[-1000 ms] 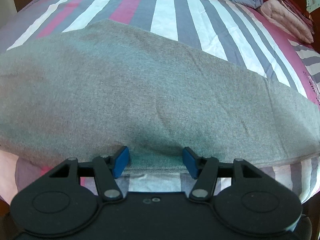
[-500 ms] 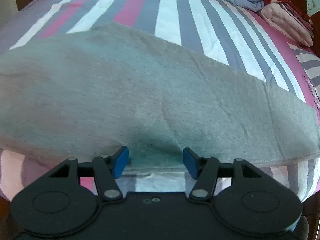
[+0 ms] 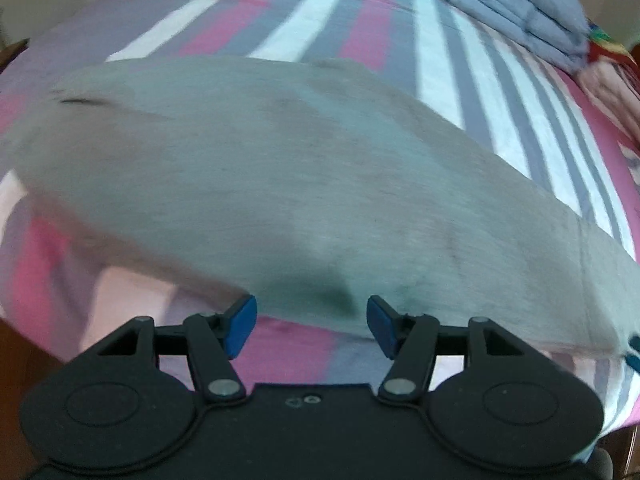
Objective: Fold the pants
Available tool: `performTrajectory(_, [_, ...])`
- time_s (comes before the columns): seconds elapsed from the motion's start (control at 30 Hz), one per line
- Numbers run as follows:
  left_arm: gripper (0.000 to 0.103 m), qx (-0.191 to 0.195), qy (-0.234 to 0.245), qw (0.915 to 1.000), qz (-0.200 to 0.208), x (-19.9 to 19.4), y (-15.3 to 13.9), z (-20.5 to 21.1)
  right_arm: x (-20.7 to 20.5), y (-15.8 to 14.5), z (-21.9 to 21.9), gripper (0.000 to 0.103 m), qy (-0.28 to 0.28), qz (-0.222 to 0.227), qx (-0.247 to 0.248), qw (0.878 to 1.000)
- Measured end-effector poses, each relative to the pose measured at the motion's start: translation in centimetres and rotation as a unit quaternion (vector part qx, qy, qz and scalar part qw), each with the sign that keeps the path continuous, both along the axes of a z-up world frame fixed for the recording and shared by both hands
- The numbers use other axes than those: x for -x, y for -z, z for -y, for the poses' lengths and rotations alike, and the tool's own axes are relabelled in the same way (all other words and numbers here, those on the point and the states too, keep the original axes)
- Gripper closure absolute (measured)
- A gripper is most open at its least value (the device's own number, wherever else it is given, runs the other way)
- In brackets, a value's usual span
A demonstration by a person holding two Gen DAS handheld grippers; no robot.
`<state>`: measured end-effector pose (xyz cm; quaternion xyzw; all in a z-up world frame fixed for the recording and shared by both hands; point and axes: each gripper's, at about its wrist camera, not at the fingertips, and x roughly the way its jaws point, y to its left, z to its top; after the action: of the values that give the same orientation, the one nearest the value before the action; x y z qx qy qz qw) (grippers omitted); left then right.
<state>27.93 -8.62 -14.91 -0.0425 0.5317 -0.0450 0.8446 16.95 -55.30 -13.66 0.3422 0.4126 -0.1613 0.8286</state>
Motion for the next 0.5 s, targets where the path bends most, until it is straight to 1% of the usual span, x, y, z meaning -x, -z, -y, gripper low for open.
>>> performTrajectory(0.13, [0.050,0.001,-0.041,0.9992,-0.004,-0.8,-0.1,-2.9,0.9,-0.1,1.3,0.067,0.015,-0.008,-0.006,1.000])
performTrajectory(0.2, [0.050,0.006,-0.055,0.9985,-0.005,-1.0,0.1,-3.8,1.6,-0.5,2.0,0.067,0.037,0.003,-0.016,0.999])
performTrajectory(0.27, [0.050,0.008,-0.064,0.9979,-0.006,-1.2,0.3,-4.4,1.2,-0.7,2.6,0.067,0.045,0.002,-0.014,0.999])
performTrajectory(0.37, [0.048,0.009,-0.073,0.9972,-0.010,-1.2,0.6,-5.1,0.7,-0.1,3.2,0.067,0.062,-0.006,-0.035,0.997])
performTrajectory(0.43, [0.045,0.007,-0.075,0.9971,-0.010,-1.3,0.7,-5.1,0.8,0.0,3.3,0.067,0.073,-0.007,-0.043,0.996])
performTrajectory(0.5, [0.045,0.002,-0.072,0.9974,-0.008,-1.4,0.8,-4.8,1.0,-0.1,3.1,0.078,0.071,-0.012,-0.036,0.997])
